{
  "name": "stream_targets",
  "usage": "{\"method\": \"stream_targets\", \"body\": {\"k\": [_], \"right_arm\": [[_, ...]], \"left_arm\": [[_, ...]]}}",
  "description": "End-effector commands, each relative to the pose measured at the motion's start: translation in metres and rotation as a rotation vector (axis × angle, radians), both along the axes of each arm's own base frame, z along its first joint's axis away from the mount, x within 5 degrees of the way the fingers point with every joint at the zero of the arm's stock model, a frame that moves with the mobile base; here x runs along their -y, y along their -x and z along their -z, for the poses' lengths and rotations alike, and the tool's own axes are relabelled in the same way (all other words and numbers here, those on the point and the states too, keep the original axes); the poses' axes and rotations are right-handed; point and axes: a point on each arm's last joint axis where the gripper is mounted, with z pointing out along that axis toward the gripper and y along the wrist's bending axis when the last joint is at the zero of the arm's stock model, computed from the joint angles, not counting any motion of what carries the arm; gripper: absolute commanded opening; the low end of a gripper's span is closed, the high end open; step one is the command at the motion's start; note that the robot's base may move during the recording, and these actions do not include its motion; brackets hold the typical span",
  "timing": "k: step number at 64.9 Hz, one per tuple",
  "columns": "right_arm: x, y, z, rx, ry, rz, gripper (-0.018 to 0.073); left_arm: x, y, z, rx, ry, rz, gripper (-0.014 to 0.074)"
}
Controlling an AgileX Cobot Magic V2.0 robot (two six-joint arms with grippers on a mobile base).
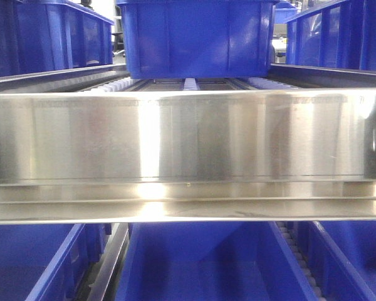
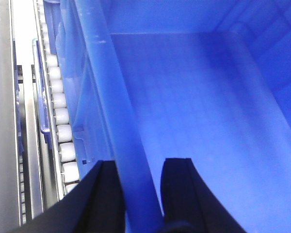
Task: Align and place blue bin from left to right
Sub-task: 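Lift the blue bin and pull it off the shelf toward the robot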
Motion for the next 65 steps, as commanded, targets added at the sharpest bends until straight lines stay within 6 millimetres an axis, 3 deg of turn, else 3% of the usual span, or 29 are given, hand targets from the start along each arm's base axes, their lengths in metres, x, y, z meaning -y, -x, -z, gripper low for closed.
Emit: {"method": "stream_targets", "body": {"k": [1, 65], "right_arm": [[-0.0037, 0.0057, -0.0187, 0.133, -0.051, -0.026, -0.0066], [-0.0037, 0.0057, -0.0187, 0.133, -0.051, -0.026, -0.0066]], "left_arm": [[0.0042, 0.0049, -0.0138, 0.086, 0.053, 0.035, -0.0111], [0.0042, 0.0049, -0.0138, 0.086, 0.053, 0.035, -0.0111]]}}
